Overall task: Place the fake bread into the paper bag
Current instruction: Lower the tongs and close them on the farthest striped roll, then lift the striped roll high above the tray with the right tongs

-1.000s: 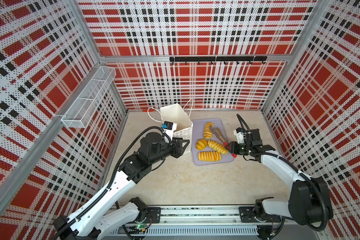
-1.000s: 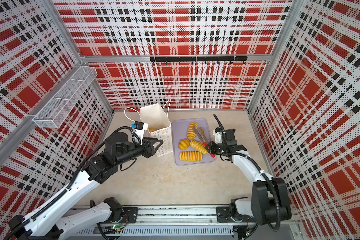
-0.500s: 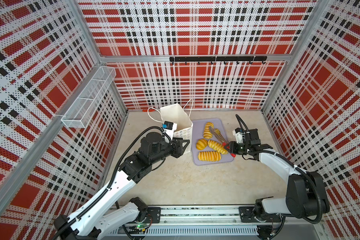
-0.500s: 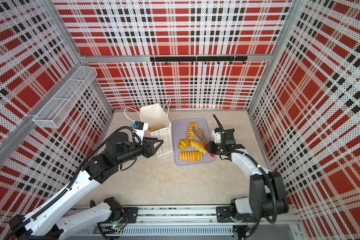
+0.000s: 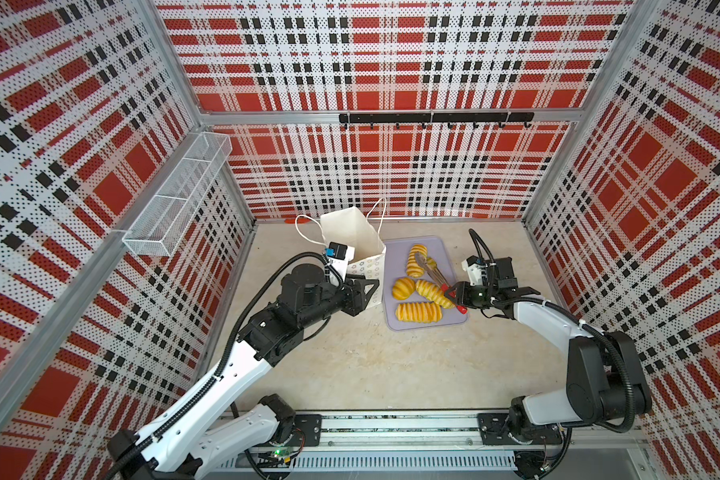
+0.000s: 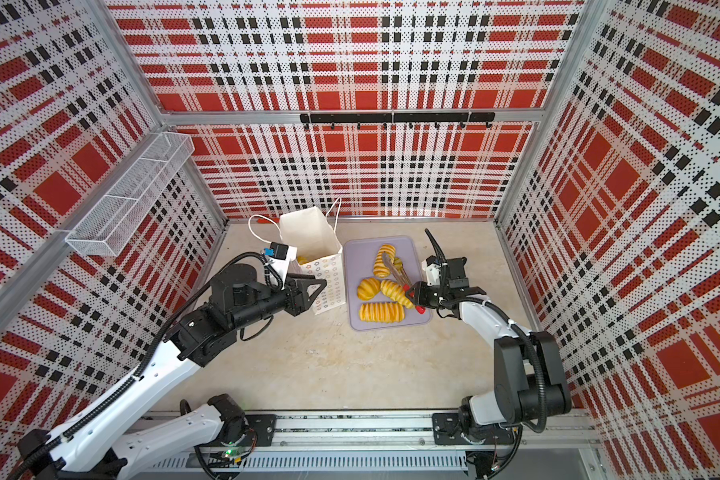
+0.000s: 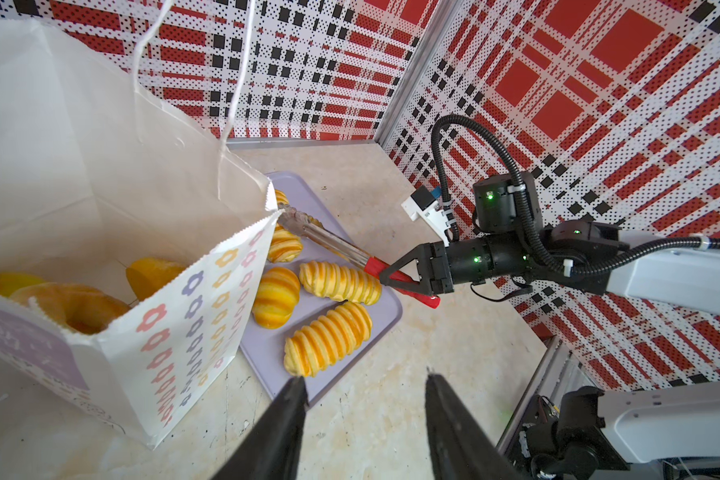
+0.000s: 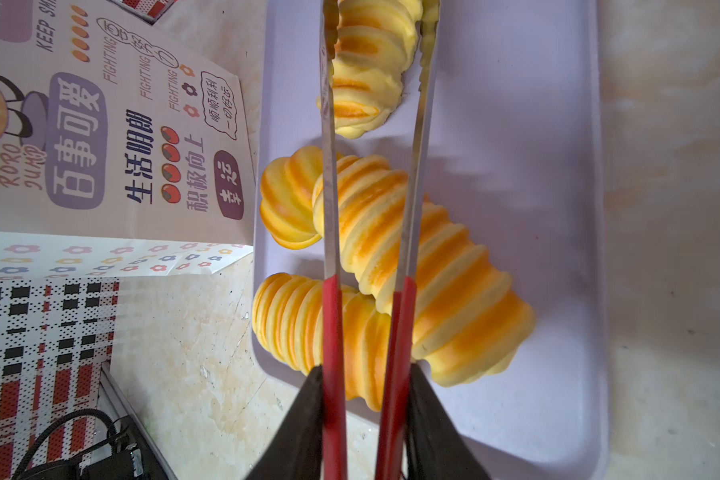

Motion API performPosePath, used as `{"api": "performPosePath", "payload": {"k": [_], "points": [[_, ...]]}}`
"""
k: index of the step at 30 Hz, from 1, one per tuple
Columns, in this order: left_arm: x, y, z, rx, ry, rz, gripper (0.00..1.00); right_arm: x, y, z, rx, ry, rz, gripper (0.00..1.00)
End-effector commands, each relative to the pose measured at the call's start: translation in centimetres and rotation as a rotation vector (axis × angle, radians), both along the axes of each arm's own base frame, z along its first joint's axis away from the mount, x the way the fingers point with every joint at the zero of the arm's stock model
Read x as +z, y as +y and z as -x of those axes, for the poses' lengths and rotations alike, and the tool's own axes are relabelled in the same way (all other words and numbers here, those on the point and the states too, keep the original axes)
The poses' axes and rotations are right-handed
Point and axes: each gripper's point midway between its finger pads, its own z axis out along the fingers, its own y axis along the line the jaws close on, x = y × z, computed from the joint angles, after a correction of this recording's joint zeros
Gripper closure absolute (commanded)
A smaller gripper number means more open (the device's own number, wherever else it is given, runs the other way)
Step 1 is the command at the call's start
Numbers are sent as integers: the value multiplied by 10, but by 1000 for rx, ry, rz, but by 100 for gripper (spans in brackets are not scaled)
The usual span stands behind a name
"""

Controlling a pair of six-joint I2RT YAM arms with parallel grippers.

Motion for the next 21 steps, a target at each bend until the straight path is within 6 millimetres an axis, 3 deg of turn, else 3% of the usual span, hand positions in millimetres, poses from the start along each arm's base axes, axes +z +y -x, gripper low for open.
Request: {"api": "performPosePath", "payload": {"k": [1,10,21], "points": [[-2,2,2,-11,-7,-9,49,10,7,-10,16,-39,-55,68],[1,4,3,-8,-12,-6,49,3,10,-11,16,-21,-75,70],[4,4,1,-6,-14,-4,49,28,8,-11,6,-91,-82,75]]}}
